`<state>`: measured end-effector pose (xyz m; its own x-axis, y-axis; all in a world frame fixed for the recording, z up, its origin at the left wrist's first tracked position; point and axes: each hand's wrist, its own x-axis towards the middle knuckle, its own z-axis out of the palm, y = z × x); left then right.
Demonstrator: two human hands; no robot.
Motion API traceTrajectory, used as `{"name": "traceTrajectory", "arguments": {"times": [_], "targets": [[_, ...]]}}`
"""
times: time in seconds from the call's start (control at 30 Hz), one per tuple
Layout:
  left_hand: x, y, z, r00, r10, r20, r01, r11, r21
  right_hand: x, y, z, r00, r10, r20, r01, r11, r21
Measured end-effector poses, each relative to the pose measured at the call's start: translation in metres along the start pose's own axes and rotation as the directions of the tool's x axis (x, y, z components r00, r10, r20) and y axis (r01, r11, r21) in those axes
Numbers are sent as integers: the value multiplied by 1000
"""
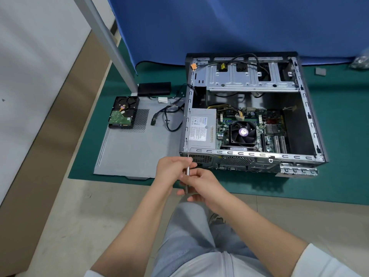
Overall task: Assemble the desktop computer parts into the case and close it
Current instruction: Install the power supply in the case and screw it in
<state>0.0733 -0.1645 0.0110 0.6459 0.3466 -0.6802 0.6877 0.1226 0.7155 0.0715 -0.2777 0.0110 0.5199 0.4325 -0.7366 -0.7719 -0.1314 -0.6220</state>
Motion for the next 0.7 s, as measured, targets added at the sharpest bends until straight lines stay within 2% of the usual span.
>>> {"name": "traceTrajectory", "arguments": {"times": [0.13, 0.23, 0.3, 0.37, 0.47, 0.6, 0.7], "targets": [[2, -4, 1, 991, 114, -70, -104, 985, 137, 2, 4, 0, 998, 10, -61, -7, 999, 47], [1, -5, 2, 979, 137, -151, -106, 975, 197, 3, 4, 5, 999, -25, -23, 27, 996, 81], [2, -5, 1, 988, 109, -114, -89, 982, 167, 3, 3, 9, 998, -50, 25, 46, 987, 153], [1, -2, -3, 999, 45, -11, -43, 988, 149, 2, 3, 10, 997, -55, 46, 45, 980, 193], [0, 1, -6, 994, -27, 111, 11, 989, 146, 3, 3, 9, 999, -38, 30, 34, 990, 134], [0, 2, -1, 997, -35, 71, 34, 999, 12, 4, 2, 5, 999, -34, 21, 33, 998, 54], [1, 3, 2, 999, -32, 13, 33, 999, -25, 1, 7, 5, 996, -63, -62, 63, 998, 2]]}}
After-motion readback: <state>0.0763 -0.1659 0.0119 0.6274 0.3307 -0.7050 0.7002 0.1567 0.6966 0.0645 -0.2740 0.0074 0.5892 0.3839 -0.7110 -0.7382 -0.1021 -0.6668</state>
